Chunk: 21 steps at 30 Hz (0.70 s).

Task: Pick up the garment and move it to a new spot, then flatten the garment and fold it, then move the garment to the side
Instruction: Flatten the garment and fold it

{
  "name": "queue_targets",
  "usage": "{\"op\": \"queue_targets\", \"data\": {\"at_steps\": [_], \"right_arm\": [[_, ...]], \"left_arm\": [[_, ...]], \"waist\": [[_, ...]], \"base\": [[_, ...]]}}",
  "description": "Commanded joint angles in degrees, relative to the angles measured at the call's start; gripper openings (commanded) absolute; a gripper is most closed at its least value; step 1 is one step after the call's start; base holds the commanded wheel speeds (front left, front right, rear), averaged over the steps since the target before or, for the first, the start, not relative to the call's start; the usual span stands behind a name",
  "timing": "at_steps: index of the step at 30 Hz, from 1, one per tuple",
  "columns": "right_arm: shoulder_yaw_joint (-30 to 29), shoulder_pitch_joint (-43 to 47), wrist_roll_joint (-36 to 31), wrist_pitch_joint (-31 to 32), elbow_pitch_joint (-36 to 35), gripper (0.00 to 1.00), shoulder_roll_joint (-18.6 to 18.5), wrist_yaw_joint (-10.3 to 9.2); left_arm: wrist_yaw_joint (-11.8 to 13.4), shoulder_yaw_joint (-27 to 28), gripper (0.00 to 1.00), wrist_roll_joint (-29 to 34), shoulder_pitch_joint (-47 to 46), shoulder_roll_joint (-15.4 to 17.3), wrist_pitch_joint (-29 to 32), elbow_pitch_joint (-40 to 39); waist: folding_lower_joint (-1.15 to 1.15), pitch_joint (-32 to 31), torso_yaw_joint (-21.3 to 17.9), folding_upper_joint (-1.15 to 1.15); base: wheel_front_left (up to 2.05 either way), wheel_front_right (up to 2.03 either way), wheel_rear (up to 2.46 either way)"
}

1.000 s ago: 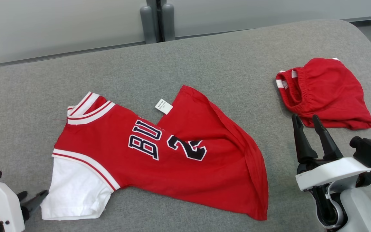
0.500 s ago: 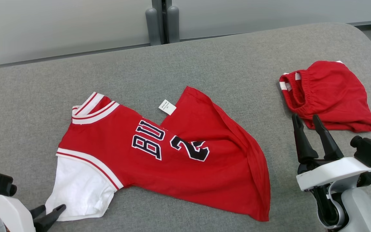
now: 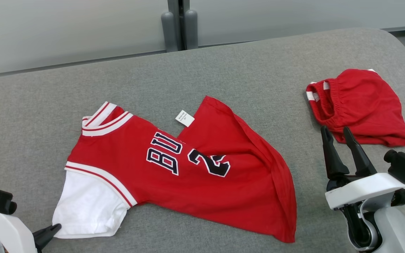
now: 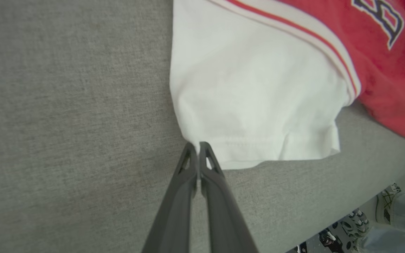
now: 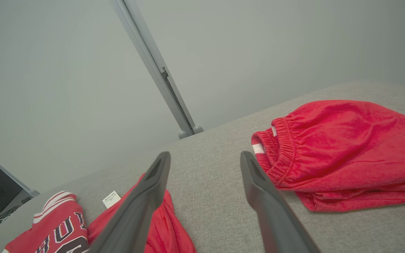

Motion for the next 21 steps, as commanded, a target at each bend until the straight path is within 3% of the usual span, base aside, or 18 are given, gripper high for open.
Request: {"op": "queue_targets", "data": {"at_steps": [1, 17, 21], "right_arm": [[-0.1, 0.3, 0.0, 0.2, 0.0, 1.0, -0.1, 0.0], [-1.3, 2.5, -0.3, 1.5, -0.7, 1.0, -0.8, 0.0], [-1.3, 2.9, -0.4, 2.2, -1.0, 1.0, -1.1, 0.0]], "left_arm": [[0.3, 0.6, 0.0, -0.1, 0.1, 0.8, -0.6, -0.6], [3.8, 1.4, 0.0, -4.0, 6.2, 10.5, -5.6, -17.4], [4.8, 0.5, 0.0, -5.7, 9.0, 10.3, -7.2, -18.0]], "waist": [[0.0, -0.4, 0.5, 0.0], [0.0, -2.9, 5.1, 0.0], [0.0, -3.5, 5.7, 0.0]], "base": [[0.0, 0.0, 0.0], [0.0, 0.0, 0.0], [0.0, 0.0, 0.0]]}}
